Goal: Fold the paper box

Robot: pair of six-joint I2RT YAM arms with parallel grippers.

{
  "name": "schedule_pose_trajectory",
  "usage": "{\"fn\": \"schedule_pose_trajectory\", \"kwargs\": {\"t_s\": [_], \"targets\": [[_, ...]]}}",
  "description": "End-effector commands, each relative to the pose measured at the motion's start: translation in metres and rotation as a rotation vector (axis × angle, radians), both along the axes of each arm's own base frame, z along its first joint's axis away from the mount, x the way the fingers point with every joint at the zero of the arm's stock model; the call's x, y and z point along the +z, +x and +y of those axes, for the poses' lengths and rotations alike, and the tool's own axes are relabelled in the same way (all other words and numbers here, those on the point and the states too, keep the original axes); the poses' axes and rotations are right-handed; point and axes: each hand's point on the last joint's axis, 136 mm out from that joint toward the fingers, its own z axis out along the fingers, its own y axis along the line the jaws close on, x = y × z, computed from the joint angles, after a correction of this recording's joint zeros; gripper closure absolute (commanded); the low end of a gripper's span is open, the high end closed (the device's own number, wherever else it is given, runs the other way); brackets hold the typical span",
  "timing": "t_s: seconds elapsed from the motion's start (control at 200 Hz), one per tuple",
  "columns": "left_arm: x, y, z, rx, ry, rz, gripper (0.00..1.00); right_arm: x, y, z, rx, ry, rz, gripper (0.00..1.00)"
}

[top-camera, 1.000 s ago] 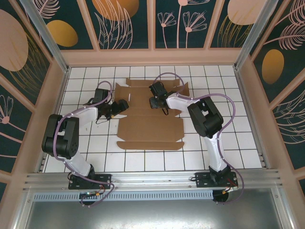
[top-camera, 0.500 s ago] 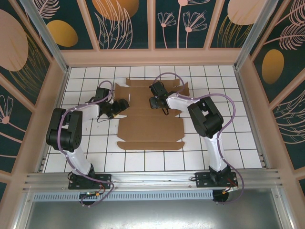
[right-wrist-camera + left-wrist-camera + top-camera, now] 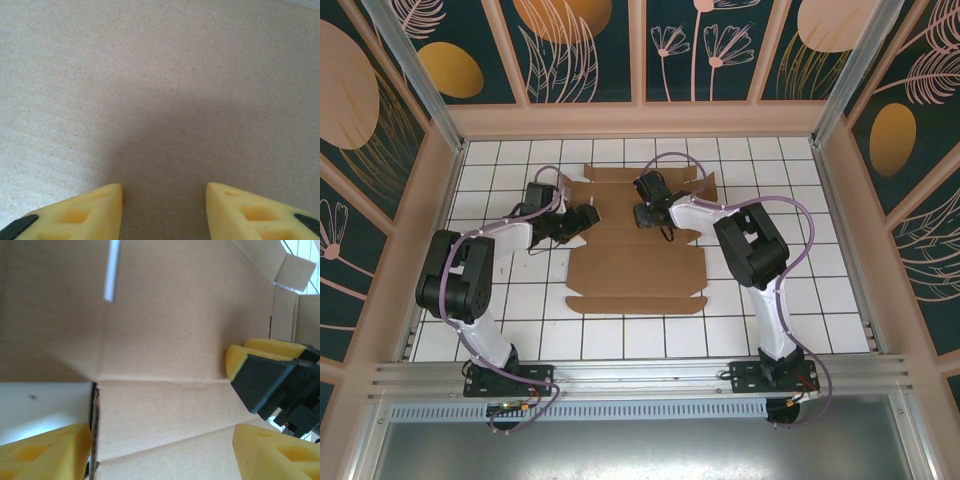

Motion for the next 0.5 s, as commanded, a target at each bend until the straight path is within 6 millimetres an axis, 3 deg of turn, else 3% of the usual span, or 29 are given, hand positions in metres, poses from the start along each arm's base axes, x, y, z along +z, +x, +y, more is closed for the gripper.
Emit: {"fn": "schedule_pose_trajectory", "kwargs": {"t_s": [0.0,0.095,0.21,0.42,0.495], "targets": [[0.002,-0.003,-0.028,-0.075,0.006,-0.023,0.26,-0.088,-0.081,-0.046,0.033,-0.201,0.356,0.53],[-0.013,-0.005,-0.037,-0.084,0.007,0.012,0.26,-0.091,-0.083,-0.048,0.032,-0.206,0.363,0.53],[-0.025,-0.01,-0.035,-0.084,0.028,0.058,0.27,-0.089,-0.086,-0.05,0.031,-0.213,0.362,0.53],[0.045,0.02,-0.014,-0.034,0.147,-0.097,0.23,-0.061,-0.082,-0.04,0.023,-0.105,0.339,0.53],[0.088,0.028,-0.004,0.015,0.177,-0.193,0.22,-0.045,-0.081,-0.029,0.032,-0.042,0.327,0.52]]}}
